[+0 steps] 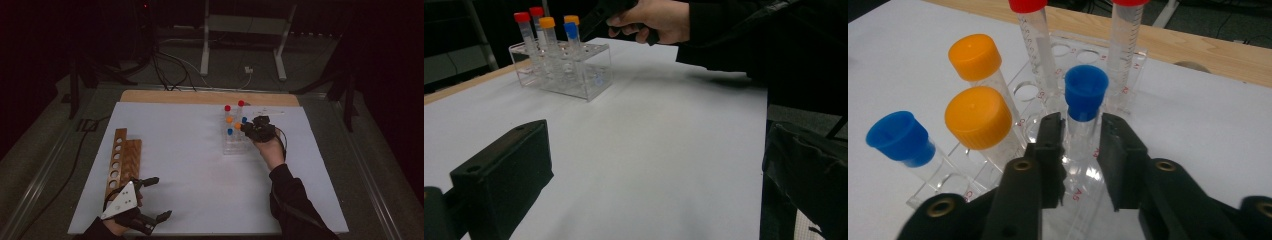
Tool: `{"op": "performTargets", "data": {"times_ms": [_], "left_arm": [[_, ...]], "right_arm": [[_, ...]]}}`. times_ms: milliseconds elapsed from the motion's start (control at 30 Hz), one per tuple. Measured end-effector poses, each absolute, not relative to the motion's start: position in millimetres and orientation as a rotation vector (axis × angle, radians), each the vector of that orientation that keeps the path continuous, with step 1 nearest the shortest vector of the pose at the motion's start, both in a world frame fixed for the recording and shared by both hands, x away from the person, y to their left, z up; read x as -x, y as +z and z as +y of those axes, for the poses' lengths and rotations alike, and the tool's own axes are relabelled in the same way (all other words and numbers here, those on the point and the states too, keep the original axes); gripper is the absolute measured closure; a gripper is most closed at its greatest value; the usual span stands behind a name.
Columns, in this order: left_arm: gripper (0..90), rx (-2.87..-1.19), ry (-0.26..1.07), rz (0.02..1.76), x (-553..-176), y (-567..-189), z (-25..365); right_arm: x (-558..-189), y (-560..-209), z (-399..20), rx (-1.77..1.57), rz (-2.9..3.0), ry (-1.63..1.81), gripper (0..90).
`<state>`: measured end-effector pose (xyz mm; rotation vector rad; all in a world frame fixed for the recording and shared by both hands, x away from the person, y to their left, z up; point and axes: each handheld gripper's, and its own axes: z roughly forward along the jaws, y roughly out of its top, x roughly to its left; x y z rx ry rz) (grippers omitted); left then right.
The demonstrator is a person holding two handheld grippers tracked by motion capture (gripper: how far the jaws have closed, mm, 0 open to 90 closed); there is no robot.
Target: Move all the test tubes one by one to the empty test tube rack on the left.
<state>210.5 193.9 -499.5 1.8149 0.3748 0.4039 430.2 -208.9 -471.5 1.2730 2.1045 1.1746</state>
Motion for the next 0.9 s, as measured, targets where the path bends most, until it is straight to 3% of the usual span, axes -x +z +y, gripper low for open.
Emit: {"op": "performTargets", "data": {"times_ms": [367, 900], "left_arm": [[0.4, -1.816, 0.399, 0.381, -211, -500, 194], [0.4, -1.813, 0.395, 0.391, -212, -500, 194]], "right_arm": [[-429, -469, -210, -1.240, 2.089, 1.181, 77.0], [-417, -428, -215, -1.158, 2.050, 1.212, 77.0]]}}
